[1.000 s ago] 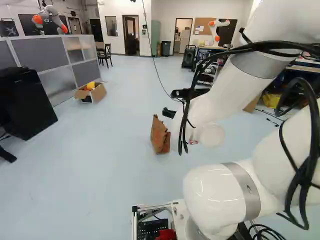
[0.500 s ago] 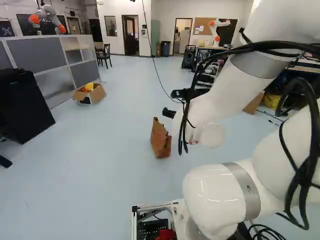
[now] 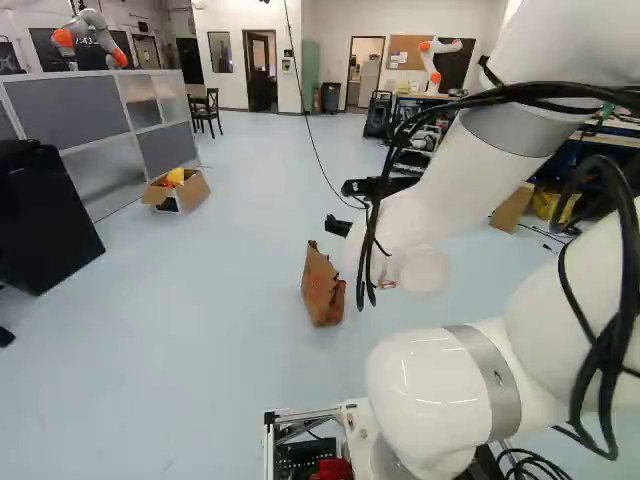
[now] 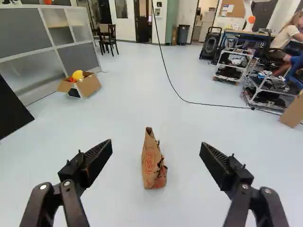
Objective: Pick up the grocery bag from the ground
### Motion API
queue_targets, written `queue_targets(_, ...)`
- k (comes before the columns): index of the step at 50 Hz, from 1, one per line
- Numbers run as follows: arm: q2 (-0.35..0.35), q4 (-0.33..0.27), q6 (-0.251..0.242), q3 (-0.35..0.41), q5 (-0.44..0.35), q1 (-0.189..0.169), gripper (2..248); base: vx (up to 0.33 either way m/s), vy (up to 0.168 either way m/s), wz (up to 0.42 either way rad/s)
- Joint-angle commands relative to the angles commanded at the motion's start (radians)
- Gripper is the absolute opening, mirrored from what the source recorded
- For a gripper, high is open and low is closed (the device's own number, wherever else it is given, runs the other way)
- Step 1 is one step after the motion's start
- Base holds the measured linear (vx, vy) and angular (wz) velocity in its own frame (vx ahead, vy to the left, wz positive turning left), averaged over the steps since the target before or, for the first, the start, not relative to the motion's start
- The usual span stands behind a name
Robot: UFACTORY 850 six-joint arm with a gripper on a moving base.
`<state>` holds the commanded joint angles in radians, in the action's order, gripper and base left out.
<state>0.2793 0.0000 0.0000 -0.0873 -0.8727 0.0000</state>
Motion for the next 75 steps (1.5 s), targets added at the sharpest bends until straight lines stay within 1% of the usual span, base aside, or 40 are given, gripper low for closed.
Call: queue_targets(75, 0.0, 0.0, 0.0, 0.0, 0.0, 0.0, 247, 0.122, -0.001, -0.004)
